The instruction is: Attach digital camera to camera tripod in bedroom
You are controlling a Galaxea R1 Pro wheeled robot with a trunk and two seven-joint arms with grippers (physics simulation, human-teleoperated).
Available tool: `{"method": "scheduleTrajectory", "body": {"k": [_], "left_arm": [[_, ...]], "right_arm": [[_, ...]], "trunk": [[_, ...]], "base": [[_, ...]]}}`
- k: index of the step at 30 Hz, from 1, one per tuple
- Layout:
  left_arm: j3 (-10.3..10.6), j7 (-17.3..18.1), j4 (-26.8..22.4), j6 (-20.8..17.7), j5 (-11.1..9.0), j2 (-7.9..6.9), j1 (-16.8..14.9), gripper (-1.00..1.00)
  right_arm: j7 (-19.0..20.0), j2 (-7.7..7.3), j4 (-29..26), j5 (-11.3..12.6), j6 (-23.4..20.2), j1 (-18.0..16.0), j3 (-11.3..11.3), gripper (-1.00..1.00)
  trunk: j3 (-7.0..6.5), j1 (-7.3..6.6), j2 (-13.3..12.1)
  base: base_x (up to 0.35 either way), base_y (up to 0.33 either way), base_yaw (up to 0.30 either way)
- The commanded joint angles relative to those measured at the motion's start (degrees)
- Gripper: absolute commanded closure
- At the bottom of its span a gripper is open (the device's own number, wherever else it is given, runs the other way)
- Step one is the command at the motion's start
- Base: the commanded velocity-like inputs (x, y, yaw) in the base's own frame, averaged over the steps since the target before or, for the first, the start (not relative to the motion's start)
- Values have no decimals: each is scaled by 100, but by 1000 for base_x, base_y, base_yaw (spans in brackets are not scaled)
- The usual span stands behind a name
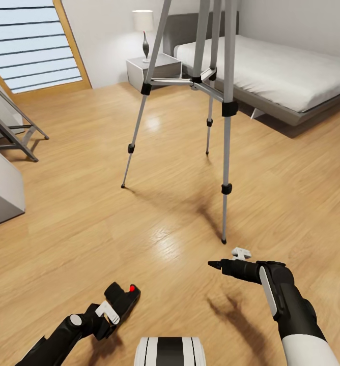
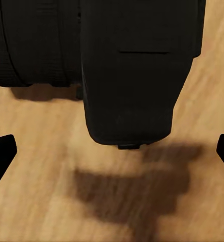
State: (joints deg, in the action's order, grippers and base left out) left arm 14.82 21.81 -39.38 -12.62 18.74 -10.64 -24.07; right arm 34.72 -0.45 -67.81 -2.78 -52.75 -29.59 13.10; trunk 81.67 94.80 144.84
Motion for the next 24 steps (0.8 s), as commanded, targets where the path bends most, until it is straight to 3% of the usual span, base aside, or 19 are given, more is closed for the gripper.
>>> {"method": "scheduleTrajectory", "body": {"k": [1,9,24], "left_arm": [[12,19,-13,-24,42,-3,-1,-100],[6,22,-9,-58,39,0,-1,-100],[-3,7,19,-73,27,36,-1,-100]], "right_arm": [[37,1,-4,-30,-25,-3,8,-100],[42,1,-4,-30,-25,-3,8,-100],[43,1,-4,-30,-29,-3,8,-100]], "trunk": [[4,0,2],[4,0,2],[4,0,2]], "base": [[95,0,0],[187,0,0],[16,0,0]]}}
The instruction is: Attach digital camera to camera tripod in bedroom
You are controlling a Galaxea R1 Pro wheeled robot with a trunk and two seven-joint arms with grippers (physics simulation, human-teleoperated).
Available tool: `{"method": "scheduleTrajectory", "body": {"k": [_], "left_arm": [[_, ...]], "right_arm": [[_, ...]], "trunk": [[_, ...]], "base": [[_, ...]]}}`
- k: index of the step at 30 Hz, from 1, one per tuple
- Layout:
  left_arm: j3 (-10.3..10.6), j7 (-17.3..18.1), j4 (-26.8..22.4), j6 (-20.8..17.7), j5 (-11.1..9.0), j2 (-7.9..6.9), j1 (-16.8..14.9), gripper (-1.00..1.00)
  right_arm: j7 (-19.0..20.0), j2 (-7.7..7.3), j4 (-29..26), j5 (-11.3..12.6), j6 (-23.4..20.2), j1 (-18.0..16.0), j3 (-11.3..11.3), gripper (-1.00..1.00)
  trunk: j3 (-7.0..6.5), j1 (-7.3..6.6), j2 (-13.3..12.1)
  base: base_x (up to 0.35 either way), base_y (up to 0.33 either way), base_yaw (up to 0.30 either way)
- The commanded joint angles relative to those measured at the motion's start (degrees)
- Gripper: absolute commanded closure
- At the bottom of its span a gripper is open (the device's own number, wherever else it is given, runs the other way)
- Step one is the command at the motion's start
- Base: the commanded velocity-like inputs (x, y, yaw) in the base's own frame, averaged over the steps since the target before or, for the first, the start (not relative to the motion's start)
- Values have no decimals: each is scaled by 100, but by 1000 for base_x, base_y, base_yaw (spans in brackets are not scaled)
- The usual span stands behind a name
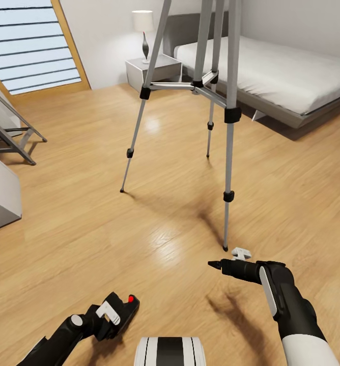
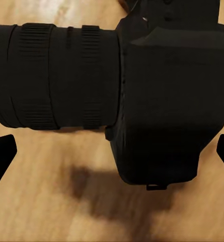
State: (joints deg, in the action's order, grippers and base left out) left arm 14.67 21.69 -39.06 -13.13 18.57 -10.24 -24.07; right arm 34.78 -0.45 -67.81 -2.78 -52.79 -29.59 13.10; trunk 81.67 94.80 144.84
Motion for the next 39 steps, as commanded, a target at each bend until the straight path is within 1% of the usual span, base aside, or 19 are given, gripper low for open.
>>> {"method": "scheduleTrajectory", "body": {"k": [1,4,9,30,32,34,35,39], "left_arm": [[13,18,-5,-22,45,-1,-1,-100],[18,6,107,-23,50,49,-1,-100],[19,3,138,-23,69,80,-1,-100],[26,-6,172,-17,92,131,-1,-100],[27,-6,199,-16,90,159,-1,-100],[24,-8,266,-9,94,224,-1,-100],[21,-19,337,1,102,281,-1,-100],[20,-124,378,9,107,308,-1,-100]], "right_arm": [[36,1,-4,-30,-24,-3,8,-100],[38,1,-4,-30,-28,-3,8,-100],[36,1,-4,-30,-29,-3,8,-100],[35,1,-4,-30,-29,-3,8,-100],[36,1,-4,-30,-29,-3,8,-100],[37,1,-4,-30,-29,-3,8,-100],[38,1,-4,-30,-29,-3,8,-100],[38,1,-4,-30,-29,-3,8,-100]], "trunk": [[4,-1,2],[4,-1,2],[4,-1,2],[4,-1,2],[4,-1,2],[4,-1,2],[4,-1,2],[4,-1,2]], "base": [[1,0,0],[0,0,0],[0,0,0],[0,0,0],[0,0,0],[0,0,0],[0,0,0],[0,0,0]]}}
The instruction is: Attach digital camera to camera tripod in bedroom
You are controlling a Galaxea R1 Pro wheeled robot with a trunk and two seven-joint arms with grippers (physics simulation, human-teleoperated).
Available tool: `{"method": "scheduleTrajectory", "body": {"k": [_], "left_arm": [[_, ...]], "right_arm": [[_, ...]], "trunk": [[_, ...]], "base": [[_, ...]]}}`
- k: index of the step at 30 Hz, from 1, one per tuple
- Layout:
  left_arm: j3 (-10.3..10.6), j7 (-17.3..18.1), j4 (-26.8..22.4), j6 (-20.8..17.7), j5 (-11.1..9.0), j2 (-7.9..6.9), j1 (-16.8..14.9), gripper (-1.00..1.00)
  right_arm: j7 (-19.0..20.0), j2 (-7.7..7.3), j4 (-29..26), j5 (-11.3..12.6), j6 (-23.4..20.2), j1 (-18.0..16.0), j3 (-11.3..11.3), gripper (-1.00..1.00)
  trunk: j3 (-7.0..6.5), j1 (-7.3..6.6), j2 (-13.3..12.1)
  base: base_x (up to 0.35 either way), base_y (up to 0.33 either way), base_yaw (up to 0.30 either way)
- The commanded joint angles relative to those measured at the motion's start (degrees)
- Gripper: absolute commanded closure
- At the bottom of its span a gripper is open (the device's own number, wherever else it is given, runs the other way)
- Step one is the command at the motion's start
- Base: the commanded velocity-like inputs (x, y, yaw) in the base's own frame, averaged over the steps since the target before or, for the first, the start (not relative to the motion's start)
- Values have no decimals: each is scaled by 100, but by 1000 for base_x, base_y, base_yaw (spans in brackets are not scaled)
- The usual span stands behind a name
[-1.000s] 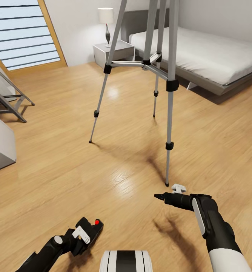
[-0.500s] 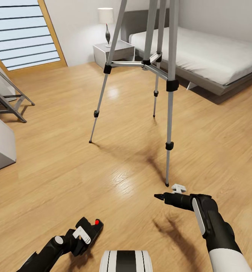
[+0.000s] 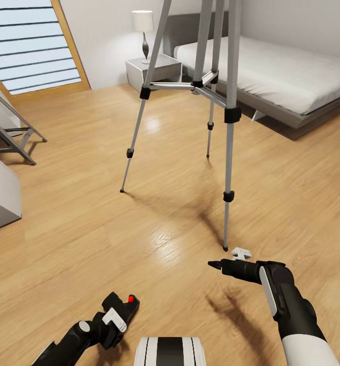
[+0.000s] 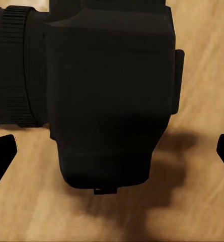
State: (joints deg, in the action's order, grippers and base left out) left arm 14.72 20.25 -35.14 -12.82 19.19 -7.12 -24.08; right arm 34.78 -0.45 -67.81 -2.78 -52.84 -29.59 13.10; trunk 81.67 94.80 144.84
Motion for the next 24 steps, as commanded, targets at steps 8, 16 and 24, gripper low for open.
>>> {"method": "scheduleTrajectory", "body": {"k": [8,16,24], "left_arm": [[20,-293,13,-11,49,15,0,-100],[21,-339,15,-7,35,17,0,-100],[22,-347,20,-3,25,18,0,-100]], "right_arm": [[38,1,-4,-30,-25,-3,8,-100],[38,1,-4,-24,-25,-3,8,-100],[37,1,-4,-18,-25,-3,8,-100]], "trunk": [[4,-1,2],[4,-1,2],[4,-1,2]], "base": [[0,0,0],[0,0,0],[0,0,0]]}}
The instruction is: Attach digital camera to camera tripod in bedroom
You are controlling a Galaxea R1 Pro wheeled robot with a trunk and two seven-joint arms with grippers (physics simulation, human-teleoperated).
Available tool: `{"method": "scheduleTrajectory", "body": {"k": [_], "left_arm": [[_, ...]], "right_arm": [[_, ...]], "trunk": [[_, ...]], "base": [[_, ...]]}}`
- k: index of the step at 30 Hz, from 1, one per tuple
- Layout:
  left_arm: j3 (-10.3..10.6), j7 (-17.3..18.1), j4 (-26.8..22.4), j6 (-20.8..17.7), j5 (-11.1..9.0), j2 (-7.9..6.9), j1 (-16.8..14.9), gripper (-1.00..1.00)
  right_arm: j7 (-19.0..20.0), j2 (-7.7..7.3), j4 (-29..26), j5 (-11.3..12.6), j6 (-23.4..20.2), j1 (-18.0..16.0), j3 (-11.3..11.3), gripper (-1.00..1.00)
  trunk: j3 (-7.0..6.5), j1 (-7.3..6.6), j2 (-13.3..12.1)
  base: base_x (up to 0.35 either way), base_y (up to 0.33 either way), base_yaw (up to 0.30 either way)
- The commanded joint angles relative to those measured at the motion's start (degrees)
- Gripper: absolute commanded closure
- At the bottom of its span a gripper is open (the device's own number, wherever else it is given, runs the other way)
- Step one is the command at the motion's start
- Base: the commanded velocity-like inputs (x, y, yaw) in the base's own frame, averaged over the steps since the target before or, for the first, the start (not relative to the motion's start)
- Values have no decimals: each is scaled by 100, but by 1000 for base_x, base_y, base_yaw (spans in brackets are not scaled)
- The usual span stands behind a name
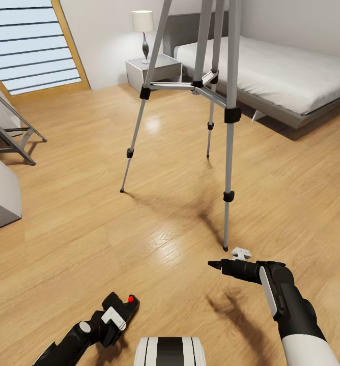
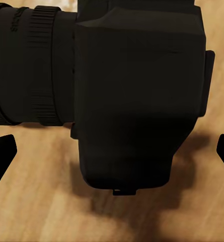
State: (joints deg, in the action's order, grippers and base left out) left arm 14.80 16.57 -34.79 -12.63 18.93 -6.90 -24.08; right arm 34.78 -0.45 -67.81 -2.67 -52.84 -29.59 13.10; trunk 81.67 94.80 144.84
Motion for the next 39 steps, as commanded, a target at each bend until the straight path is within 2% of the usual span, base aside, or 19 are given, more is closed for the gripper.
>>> {"method": "scheduleTrajectory", "body": {"k": [1,11,39], "left_arm": [[14,19,-12,-23,50,-4,0,-100],[14,13,202,-21,100,4,0,-100],[14,13,193,-21,71,33,0,-100]], "right_arm": [[37,1,-4,-30,-25,-3,8,-100],[38,1,-4,-32,-25,-3,8,-100],[38,1,-4,-41,-25,-3,6,-100]], "trunk": [[4,-1,2],[4,-1,2],[4,-1,2]], "base": [[0,0,0],[103,0,0],[8,0,0]]}}
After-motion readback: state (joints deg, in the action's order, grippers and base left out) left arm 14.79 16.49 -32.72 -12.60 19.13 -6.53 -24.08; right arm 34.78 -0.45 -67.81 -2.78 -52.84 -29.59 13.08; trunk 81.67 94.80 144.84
